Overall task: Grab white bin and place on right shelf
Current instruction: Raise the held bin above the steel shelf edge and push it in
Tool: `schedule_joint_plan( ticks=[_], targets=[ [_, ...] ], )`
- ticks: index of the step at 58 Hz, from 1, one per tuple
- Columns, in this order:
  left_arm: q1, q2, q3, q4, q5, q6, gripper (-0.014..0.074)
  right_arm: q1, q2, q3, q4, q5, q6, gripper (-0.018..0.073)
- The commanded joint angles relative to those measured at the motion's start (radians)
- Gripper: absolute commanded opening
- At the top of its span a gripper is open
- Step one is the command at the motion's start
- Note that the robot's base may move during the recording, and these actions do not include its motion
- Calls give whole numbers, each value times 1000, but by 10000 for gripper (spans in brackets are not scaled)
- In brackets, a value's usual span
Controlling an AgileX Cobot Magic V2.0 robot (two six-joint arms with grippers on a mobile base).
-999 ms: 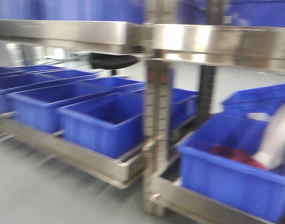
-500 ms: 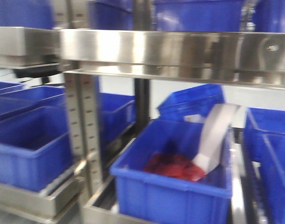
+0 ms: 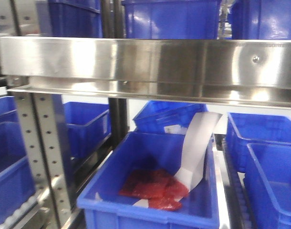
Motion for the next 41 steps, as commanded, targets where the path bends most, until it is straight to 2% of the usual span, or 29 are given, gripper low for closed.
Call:
schedule_joint_plan(
  ticks=[1, 41],
  targets=[
    [-56, -41, -30, -72, 311, 23, -126, 39, -32, -35, 55, 240, -36, 62],
    [-56, -41, -30, -72, 311, 23, -126, 39, -32, -35, 55, 231, -36, 62]
  ],
)
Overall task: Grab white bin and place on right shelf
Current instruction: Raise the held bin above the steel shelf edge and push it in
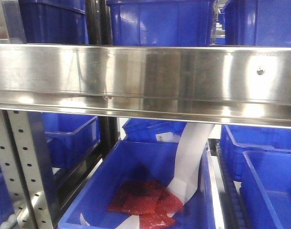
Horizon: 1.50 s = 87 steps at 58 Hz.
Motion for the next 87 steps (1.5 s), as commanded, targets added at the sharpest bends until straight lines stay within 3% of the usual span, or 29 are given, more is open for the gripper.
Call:
schedule_joint_plan(
  ticks=[1, 61, 75, 87],
  targets=[
    [-56, -41, -30, -72, 311, 23, -126, 39, -32, -35, 55, 233, -36, 62],
    [-56, -41, -30, -72, 311, 23, -126, 39, -32, -35, 55, 251, -36, 62],
    [-56, -17, -36, -72, 183, 31, -126, 40, 21, -36, 137, 266, -36, 62],
    [-53, 97, -38, -72, 145, 61, -126, 43, 119, -36, 138, 292, -60, 62]
  ],
)
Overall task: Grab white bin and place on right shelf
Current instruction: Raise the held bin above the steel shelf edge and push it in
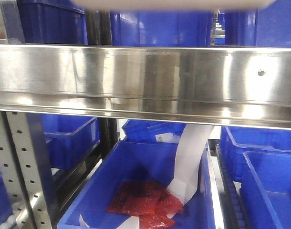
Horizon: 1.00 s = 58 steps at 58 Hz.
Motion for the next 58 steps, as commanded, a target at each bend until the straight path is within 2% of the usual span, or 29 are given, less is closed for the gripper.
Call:
schedule_joint_plan(
  ticks=[1, 8, 15, 20, 24, 29, 35, 42, 45, 52, 58],
  targets=[
    [-53, 17, -35, -66, 148, 50, -126, 44, 10, -36, 61, 258, -48, 62],
    [-53, 70, -35, -66, 144, 56, -125, 68, 60, -36, 61, 257, -90, 62],
    [-53, 95, -35, -66, 133, 101, -105, 99, 104, -36, 61, 255, -142, 71],
    [-53, 95, -35, -58, 101, 106, -55, 107, 129, -36, 61, 255, -163, 153],
    [-53, 95, -35, -58, 86, 128, 9, 107, 148, -36, 62, 254, -169, 265],
    [-53, 95, -35, -56, 79, 156, 142, 107, 159, -36, 62, 251, -200, 403],
    [-53, 95, -35, -54, 67, 158, 367, 107, 159, -36, 61, 223, -218, 555],
    [-44, 95, -35, -54, 45, 158, 536, 106, 159, -38, 55, 202, -218, 644],
    [-35, 95, -35, -59, 47, 158, 562, 106, 159, -42, 53, 195, -219, 640],
    [5, 95, -35, -61, 57, 158, 554, 87, 159, -67, 37, 163, -235, 638],
    [41, 91, -35, -61, 70, 158, 554, 54, 159, -102, -19, 133, -237, 638]
  ],
)
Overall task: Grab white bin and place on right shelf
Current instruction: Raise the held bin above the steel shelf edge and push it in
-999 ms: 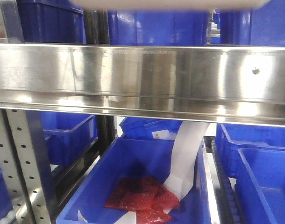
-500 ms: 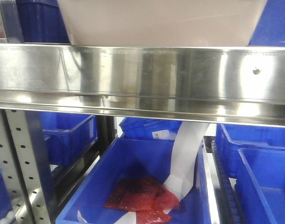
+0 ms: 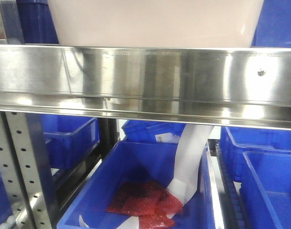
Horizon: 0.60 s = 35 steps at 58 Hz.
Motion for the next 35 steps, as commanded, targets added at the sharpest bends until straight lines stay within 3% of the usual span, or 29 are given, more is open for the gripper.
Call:
schedule_joint_plan(
  ticks=[1, 13, 28, 35],
  targets=[
    [22, -50, -34, -106, 78, 3, 554, -26, -43, -65, 29, 64, -20, 638],
    [84, -56, -41, -93, 87, 29, 554, -105, -43, -104, -73, 15, -20, 638],
    [105, -62, -189, 109, 196, 29, 547, -205, -57, -104, -105, 55, -20, 636],
    [103, -93, -273, 163, 302, 15, 439, -207, -108, -104, -105, 93, -20, 604]
  ],
)
